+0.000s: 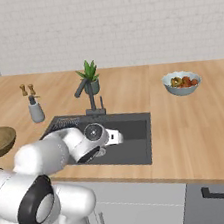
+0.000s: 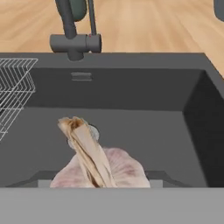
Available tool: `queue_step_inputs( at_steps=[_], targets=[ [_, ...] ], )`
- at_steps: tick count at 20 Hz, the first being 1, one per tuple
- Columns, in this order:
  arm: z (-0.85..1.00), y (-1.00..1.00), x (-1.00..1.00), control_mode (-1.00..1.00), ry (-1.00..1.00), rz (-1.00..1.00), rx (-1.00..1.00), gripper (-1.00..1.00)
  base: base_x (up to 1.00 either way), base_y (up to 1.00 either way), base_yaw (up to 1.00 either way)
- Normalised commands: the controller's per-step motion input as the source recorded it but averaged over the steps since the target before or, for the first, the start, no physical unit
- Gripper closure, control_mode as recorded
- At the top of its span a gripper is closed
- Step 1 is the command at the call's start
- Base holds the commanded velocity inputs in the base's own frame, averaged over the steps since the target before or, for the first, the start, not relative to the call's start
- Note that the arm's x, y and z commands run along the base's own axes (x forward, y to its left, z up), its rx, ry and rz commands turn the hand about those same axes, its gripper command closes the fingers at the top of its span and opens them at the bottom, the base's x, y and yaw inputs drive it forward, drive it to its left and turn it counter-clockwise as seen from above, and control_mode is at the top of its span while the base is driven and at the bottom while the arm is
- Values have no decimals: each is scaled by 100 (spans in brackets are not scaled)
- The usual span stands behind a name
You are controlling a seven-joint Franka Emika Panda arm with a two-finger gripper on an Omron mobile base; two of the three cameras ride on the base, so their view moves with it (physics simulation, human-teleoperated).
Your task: Pick the garlic from the sink and place it in the bowl. Then pick the bowl and place it in the microwave. Then close the microwave door and press the start button.
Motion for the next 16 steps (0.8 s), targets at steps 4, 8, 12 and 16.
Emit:
queue_step_inputs(
  at_steps=[4, 8, 12, 16],
  targets=[
    [100, -7, -4, -100, -4, 0, 0, 100, 0, 0, 0],
    [100, -4, -53, -100, 1, 0, 4, 100, 0, 0, 0],
    [64, 19, -97, -100, 1, 0, 12, 100, 0, 0, 0],
    [35, 75, -100, -100, 0, 0, 6, 100, 0, 0, 0]
  ],
)
